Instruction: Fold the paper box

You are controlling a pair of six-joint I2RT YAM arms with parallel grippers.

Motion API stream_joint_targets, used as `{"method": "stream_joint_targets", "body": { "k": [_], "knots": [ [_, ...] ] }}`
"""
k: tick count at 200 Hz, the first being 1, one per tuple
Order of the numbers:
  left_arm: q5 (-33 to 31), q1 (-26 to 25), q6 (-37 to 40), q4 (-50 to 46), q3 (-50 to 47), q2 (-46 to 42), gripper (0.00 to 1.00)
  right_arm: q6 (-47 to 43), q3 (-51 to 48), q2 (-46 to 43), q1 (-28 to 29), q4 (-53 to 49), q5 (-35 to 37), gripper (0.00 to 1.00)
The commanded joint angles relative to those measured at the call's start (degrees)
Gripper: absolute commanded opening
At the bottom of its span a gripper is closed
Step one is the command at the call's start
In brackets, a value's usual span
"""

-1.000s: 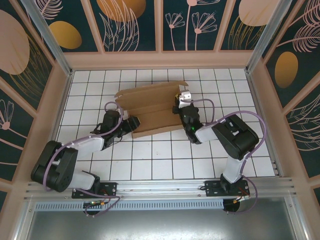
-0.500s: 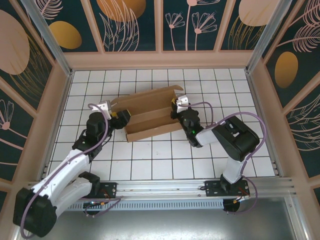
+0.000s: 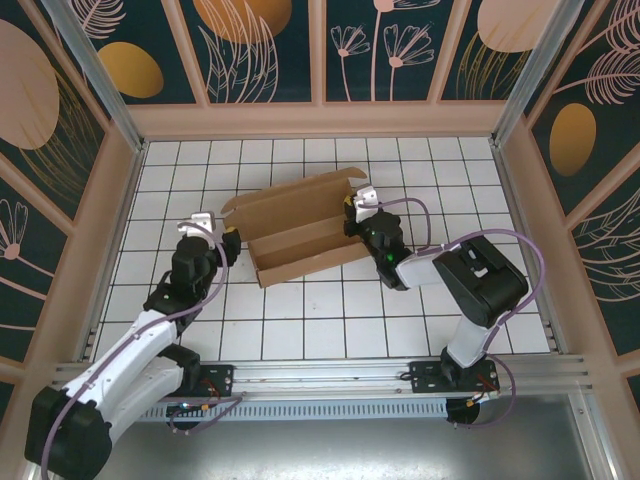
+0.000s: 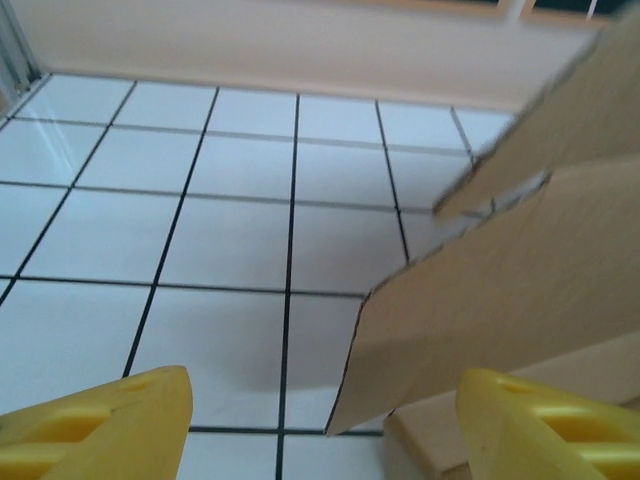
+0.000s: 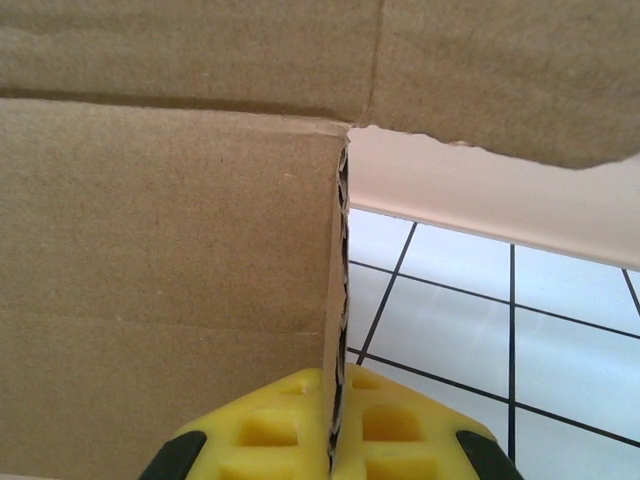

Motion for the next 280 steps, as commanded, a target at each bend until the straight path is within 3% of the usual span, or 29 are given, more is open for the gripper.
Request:
{"method": "stream_joint_targets", "body": {
  "k": [1, 35, 59, 106, 136, 187, 204, 251, 280],
  "knots": [
    [6.9, 1.9, 5.1, 7.1, -0.3, 4.0, 0.71, -0.2, 0.4, -1.6, -0.5, -1.4, -1.8, 0.0],
    [10.8, 2.6, 10.6, 13.4, 1.2, 9.5, 0.71, 0.1, 0.8, -1.5, -0.9, -1.4, -2.4, 0.0],
    [14.3, 3.7, 11.8, 16.6, 0.5, 10.9, 0.65, 0.5, 0.9, -1.7, -1.3, -1.7, -3.2, 0.0],
    [15.6, 4.2, 11.5, 19.1, 0.0, 11.1, 0.29, 0.9, 0.6, -2.1, -1.4, -1.8, -4.1, 0.0],
    [19.1, 4.1, 10.7, 19.2, 1.1, 12.2, 0.14, 1.1, 0.9, -3.0, -1.2, -2.4, -4.6, 0.0],
    [18.4, 4.1, 9.6, 21.5, 0.0, 11.0, 0.1, 0.7, 0.5, -2.9, -0.9, -3.0, -3.4, 0.0],
    [18.1, 4.2, 5.7, 22.0, 0.6, 12.5, 0.05, 1.7, 1.4, -2.6, -0.4, -4.0, -3.3, 0.0],
    [19.0, 4.1, -4.9, 26.6, 4.1, 18.1, 0.06, 3.2, 3.8, -2.9, 2.5, -7.3, -1.4, 0.0],
    [19.0, 3.2, -7.5, 28.7, 6.5, 20.4, 0.06, 3.4, 5.2, -2.7, 4.8, -8.5, 1.0, 0.0]
  ]
}}
